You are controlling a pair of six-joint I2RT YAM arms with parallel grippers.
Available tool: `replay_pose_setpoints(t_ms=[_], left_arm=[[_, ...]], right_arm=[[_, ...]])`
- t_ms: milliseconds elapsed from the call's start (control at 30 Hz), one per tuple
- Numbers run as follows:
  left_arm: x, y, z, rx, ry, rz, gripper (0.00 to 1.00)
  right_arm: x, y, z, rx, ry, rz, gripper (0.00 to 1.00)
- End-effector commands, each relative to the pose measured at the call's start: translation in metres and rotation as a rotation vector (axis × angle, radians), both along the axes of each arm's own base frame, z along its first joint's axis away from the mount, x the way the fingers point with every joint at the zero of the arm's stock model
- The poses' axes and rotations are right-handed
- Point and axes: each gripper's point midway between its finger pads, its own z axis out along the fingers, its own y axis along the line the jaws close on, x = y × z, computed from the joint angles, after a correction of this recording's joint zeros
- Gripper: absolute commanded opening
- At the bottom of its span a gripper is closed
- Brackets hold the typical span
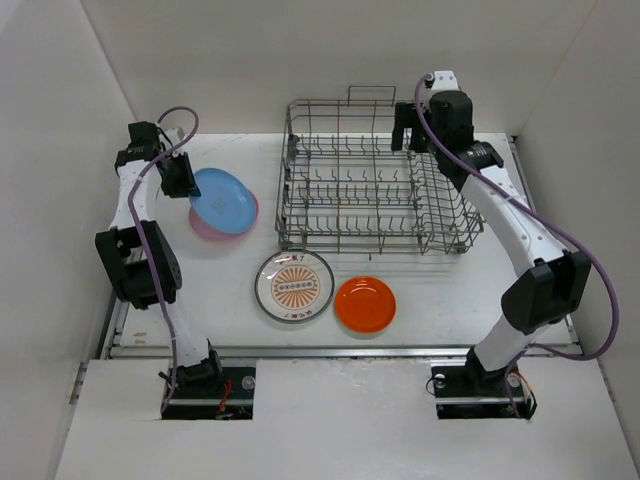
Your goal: Unload the plates from the dish rack
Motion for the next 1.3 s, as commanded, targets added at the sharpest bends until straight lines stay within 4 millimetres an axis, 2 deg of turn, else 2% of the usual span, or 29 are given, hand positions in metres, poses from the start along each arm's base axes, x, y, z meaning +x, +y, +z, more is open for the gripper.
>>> replay_pose_setpoints(t_ms=[0,33,100,133,233,300,333,400,433,500,533,567,600,633,700,733,767,800,833,867,900,933,967,1000,1033,1100,1133,1233,1267], left_arm=[[0.019,-0.009,0.001,-0.061,-0.051,-0.033,0.11],[0.020,-0.006,-0.015,-0.055,-0.012,-0.022,0.17],[0.029,0.010,-0.020,0.006,0.000,0.031,0.29],[0.028,0.014,-0.024,0.019,0.020,0.042,0.40],[0.025,0.024,-0.032,0.058,0.067,0.088,0.51],[0.022,0.021,-0.029,0.079,0.063,0.068,0.82],[0.020,0.019,-0.028,0.096,0.063,0.057,1.00],[0.018,0.016,-0.015,0.128,0.030,0.028,1.00],[0.016,0.011,-0.014,0.145,0.029,0.010,1.00],[0.013,0.009,-0.006,0.191,0.019,0.009,1.00],[0.009,0.009,0.005,0.215,-0.001,0.016,1.00],[0.006,0.017,0.014,0.249,-0.011,0.063,1.00],[0.001,0.022,0.022,0.272,-0.014,0.102,1.00],[-0.005,0.037,0.048,0.289,-0.057,0.189,1.00],[-0.030,0.070,0.073,0.360,-0.035,0.348,1.00],[-0.043,0.084,0.093,0.372,-0.053,0.415,1.00],[-0.059,0.110,0.112,0.375,-0.070,0.511,1.00],[-0.075,0.118,0.117,0.355,-0.056,0.544,1.00],[-0.086,0.125,0.122,0.337,-0.057,0.567,1.00],[-0.098,0.131,0.136,0.329,-0.084,0.578,1.00],[-0.110,0.144,0.143,0.327,-0.089,0.606,1.00],[-0.120,0.148,0.139,0.339,-0.053,0.597,1.00],[-0.128,0.149,0.142,0.346,-0.049,0.601,1.00],[-0.135,0.150,0.144,0.353,-0.044,0.601,1.00],[-0.138,0.146,0.141,0.344,-0.020,0.579,1.00],[-0.141,0.137,0.140,0.327,-0.023,0.533,1.00],[-0.140,0.131,0.131,0.301,-0.007,0.502,1.00],[-0.140,0.127,0.123,0.282,0.000,0.488,1.00],[-0.138,0.128,0.124,0.285,-0.010,0.490,1.00]], right_arm=[[-0.008,0.007,0.044,0.034,-0.115,0.036,0.99],[-0.011,0.006,0.049,0.046,-0.124,0.033,0.99],[-0.013,0.005,0.054,0.049,-0.134,0.033,0.99],[-0.014,0.007,0.054,0.052,-0.133,0.043,0.99],[-0.020,0.005,0.061,0.064,-0.142,0.041,0.99],[-0.027,0.003,0.071,0.070,-0.161,0.041,0.99],[-0.028,0.003,0.068,0.077,-0.149,0.038,0.99],[-0.036,-0.003,0.083,0.081,-0.176,0.019,0.99],[-0.037,-0.003,0.081,0.086,-0.164,0.016,0.99],[-0.048,-0.017,0.095,0.079,-0.187,-0.035,0.99],[-0.053,-0.023,0.104,0.088,-0.200,-0.063,0.99],[-0.060,-0.031,0.101,0.089,-0.179,-0.098,0.99],[-0.074,-0.053,0.118,0.093,-0.214,-0.189,0.99],[-0.083,-0.064,0.123,0.107,-0.222,-0.240,0.99],[-0.107,-0.097,0.119,0.069,-0.224,-0.391,1.00],[-0.135,-0.119,0.137,0.085,-0.282,-0.452,1.00],[-0.150,-0.132,0.139,0.082,-0.301,-0.503,1.00],[-0.165,-0.144,0.140,0.078,-0.318,-0.553,1.00],[-0.179,-0.159,0.131,0.055,-0.316,-0.625,1.00],[-0.207,-0.172,0.141,0.080,-0.358,-0.650,1.00],[-0.220,-0.177,0.146,0.098,-0.376,-0.662,1.00],[-0.232,-0.179,0.144,0.108,-0.365,-0.655,1.00],[-0.252,-0.184,0.155,0.152,-0.401,-0.645,1.00],[-0.262,-0.183,0.160,0.189,-0.411,-0.627,1.00],[-0.271,-0.181,0.160,0.191,-0.400,-0.589,1.00],[-0.289,-0.173,0.175,0.235,-0.429,-0.493,1.00],[-0.293,-0.172,0.175,0.232,-0.420,-0.481,1.00],[-0.312,-0.178,0.169,0.289,-0.372,-0.517,1.00],[-0.318,-0.180,0.161,0.289,-0.338,-0.534,1.00]])
